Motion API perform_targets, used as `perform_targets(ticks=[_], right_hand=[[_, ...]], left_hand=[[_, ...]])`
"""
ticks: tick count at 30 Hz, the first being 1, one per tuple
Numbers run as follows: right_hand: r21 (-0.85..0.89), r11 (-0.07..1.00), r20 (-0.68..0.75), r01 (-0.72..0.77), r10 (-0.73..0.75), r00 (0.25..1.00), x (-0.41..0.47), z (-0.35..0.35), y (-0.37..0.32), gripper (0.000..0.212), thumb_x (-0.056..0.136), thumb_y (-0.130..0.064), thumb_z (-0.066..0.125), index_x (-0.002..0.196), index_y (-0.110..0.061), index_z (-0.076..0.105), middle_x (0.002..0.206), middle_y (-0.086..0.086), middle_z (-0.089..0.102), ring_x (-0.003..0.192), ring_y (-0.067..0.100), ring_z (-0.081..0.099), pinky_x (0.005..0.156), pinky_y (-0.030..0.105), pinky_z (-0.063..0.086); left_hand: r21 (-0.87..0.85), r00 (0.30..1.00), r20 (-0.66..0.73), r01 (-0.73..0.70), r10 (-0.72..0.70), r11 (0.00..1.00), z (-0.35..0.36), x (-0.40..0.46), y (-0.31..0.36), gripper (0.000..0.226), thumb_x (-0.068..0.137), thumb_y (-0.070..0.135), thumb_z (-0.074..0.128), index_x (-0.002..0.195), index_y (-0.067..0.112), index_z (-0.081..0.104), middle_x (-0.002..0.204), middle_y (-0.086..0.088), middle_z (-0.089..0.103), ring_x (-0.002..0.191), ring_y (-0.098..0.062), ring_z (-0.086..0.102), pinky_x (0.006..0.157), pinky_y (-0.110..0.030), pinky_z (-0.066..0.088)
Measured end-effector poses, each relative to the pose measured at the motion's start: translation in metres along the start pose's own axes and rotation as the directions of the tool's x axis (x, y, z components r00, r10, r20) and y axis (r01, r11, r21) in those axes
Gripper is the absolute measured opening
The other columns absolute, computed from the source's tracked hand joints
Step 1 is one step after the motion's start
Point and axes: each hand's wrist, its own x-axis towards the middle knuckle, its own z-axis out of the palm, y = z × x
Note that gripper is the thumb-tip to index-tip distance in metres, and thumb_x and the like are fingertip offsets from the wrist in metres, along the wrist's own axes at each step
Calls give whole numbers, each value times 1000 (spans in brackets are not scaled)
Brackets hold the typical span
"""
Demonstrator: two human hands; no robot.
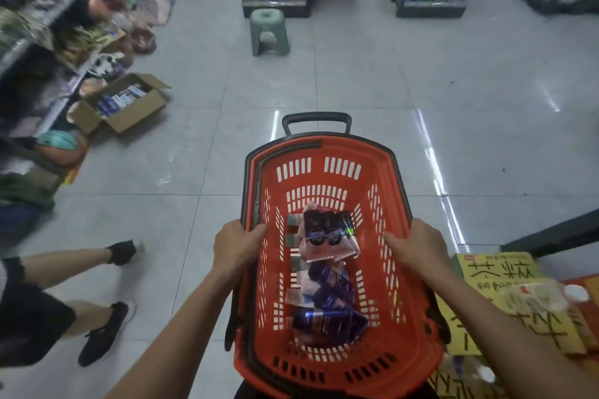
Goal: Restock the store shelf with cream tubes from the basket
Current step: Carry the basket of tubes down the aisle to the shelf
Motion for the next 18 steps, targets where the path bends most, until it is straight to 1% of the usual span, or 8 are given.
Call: perform_targets(ticks=[4,8,10,12,14,18], right_hand=[[15,1000,-44,-18,19,999,-4,5,-3,52,91,-58,67,118,-15,55,101,3,67,76,19,66,64,29,50],[27,999,-74,-47,49,996,-3,7,-8,50,91,-58,67,117,-17,54,100,2,67,76,18,69,63,29,53],[38,998,-81,-54,57,995,0,5,-12,49,92,-56,68,117,-16,54,98,3,67,73,16,68,59,27,52],[38,998,-88,-53,57,995,5,1,-16,48,92,-54,68,117,-14,54,96,2,65,70,14,65,55,24,46],[36,998,-93,-50,53,994,14,-1,-18,48,93,-53,68,117,-14,55,96,2,65,71,15,64,55,24,44],[18,999,-116,-50,51,992,40,-4,-23,51,90,-56,68,116,-13,59,102,5,70,80,23,69,68,32,55]], left_hand=[[16,1000,-2,-31,31,999,-3,6,3,40,91,58,72,103,19,68,88,3,79,70,-18,79,78,-45,67],[20,998,5,-68,68,998,-8,16,10,41,92,58,71,103,18,68,88,3,78,70,-17,79,78,-44,67],[24,997,11,-74,74,997,-9,21,13,43,92,58,71,105,17,68,90,2,78,72,-18,79,79,-44,66],[36,997,12,-76,76,996,-9,28,18,45,92,58,71,107,16,67,92,1,77,75,-19,78,80,-45,66],[40,997,13,-77,77,996,-7,36,23,45,92,57,71,108,15,67,92,1,77,75,-19,78,81,-45,66],[52,996,11,-84,84,995,0,56,39,43,92,56,71,105,16,68,88,3,77,71,-18,78,79,-44,66]])
